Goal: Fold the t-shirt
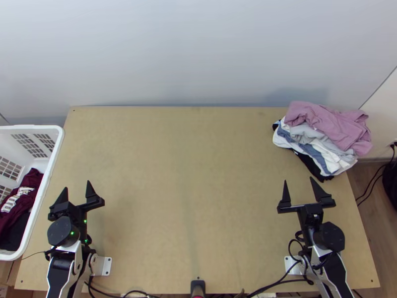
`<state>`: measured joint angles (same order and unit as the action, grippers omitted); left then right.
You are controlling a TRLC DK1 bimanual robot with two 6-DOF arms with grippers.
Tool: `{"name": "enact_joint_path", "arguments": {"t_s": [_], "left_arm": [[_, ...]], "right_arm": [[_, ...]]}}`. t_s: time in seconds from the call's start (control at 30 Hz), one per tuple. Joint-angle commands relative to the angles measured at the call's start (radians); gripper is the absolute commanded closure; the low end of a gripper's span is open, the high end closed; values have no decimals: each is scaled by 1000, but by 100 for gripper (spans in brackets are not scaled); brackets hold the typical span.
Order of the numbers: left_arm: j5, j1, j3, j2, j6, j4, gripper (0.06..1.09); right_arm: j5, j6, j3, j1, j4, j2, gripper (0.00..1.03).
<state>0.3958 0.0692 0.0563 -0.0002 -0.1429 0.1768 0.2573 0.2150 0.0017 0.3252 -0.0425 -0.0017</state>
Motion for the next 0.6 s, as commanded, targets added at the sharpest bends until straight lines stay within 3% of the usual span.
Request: {"name": "enact_joint_path", "arguments": {"t_s": [0.0, 0.47, 0.57], "left_arm": [[0, 0, 0, 0, -1, 0, 10], [0, 0, 0, 0, -1, 0, 10], [0, 0, 0, 0, -1, 0, 10]], "right_arm": [[0, 0, 0, 0, 0, 0, 4], [0, 0, 1, 0, 0, 0, 4], [0, -82, 0, 8, 0, 0, 4]]}}
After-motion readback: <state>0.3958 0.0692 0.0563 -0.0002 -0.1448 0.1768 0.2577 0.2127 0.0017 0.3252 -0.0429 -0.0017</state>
